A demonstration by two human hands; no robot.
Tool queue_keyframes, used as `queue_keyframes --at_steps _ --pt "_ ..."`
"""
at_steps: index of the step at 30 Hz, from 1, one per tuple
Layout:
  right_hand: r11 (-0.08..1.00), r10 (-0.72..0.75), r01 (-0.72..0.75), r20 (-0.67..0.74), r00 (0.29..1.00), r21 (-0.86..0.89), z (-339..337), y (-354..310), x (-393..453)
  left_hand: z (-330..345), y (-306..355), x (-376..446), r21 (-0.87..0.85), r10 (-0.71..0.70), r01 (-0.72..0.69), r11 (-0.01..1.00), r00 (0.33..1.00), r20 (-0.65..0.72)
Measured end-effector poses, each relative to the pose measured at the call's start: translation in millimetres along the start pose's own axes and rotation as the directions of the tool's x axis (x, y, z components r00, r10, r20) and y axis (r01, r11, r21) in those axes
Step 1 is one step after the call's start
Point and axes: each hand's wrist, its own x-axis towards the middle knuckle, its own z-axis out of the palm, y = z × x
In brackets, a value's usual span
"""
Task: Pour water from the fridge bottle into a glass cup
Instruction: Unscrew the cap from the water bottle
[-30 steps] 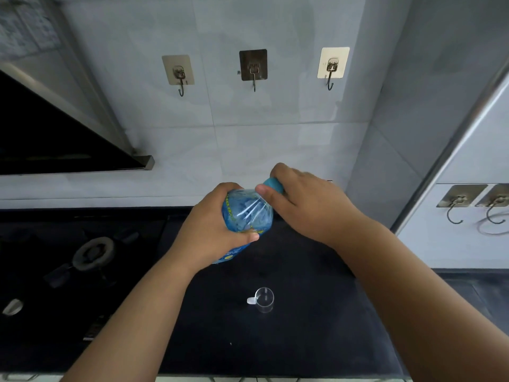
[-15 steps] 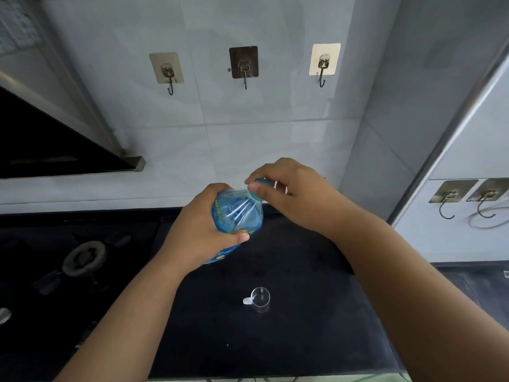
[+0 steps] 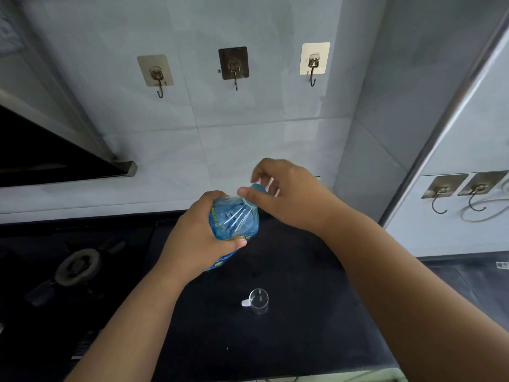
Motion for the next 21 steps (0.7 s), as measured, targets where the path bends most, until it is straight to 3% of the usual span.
queue_keyframes --at_steps 2,8,15,19,21 --pt "0.997 0.066 -0.065 0.017 0.998 -0.044 -3 2 -1 1 0 1 0.018 0.008 -0.009 1.0 1.0 0.003" --pt "0.996 -0.06 0.053 0.111 0.992 0.066 -2 6 -2 3 -6 2 0.025 -0.008 0.008 1.0 1.0 0.009" --pt "0.98 -0.104 0.091 0.064 0.993 0.177 7 15 -1 5 -11 4 0.034 -0.007 0.006 0.999 1.0 0.018" --pt "0.976 0.005 -0.017 0.056 0.998 0.217 3 16 -1 5 -14 5 0.027 -0.01 0.01 1.0 1.0 0.026" --pt "0.991 0.048 -0.053 0.043 0.998 0.125 4 21 1 6 -16 6 0.031 -0.015 0.014 0.999 1.0 0.021"
